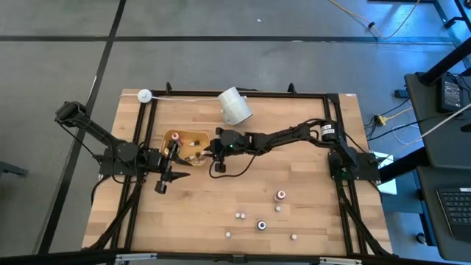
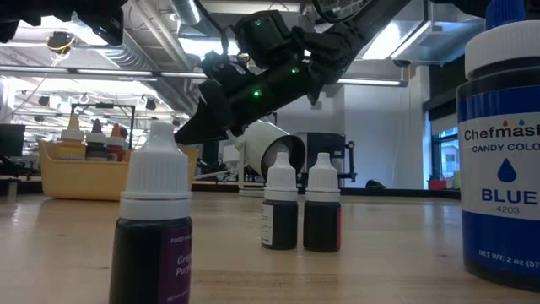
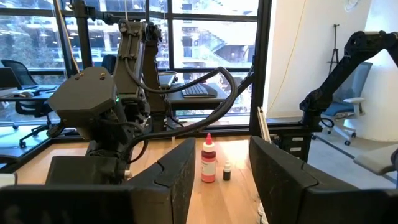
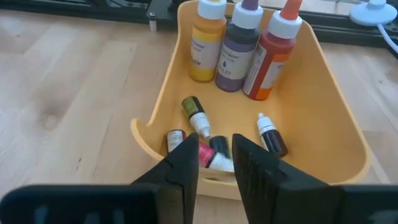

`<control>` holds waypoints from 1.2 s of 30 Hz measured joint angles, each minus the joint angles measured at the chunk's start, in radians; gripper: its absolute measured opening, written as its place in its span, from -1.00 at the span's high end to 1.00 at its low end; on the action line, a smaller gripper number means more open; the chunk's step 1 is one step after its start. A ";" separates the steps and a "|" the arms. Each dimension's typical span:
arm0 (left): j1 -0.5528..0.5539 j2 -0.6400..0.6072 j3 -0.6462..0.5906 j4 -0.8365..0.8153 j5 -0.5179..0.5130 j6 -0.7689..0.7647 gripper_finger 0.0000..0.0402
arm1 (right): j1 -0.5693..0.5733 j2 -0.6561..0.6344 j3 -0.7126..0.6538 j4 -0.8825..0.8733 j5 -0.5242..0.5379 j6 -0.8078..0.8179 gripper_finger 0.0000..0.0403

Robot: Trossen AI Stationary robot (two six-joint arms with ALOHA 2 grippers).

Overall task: Pick & Place food coloring
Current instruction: Put the large pink food coloring bottle into the bin

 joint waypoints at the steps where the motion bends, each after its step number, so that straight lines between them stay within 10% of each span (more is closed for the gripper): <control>1: 0.000 0.000 0.000 0.000 0.000 0.000 0.26 | 0.000 0.000 0.000 -0.001 0.000 0.000 0.50; 12: 0.000 0.000 0.000 0.000 0.000 0.000 0.28 | 0.045 -0.086 -0.002 -0.076 -0.081 -0.125 0.49; 22: 0.000 0.000 0.000 0.000 0.002 0.000 0.28 | 0.218 -0.229 -0.020 -0.495 -0.106 -0.184 0.49; 36: 0.000 0.000 0.000 -0.015 0.003 -0.026 0.26 | 0.365 -0.695 -0.565 -0.205 0.080 0.054 0.49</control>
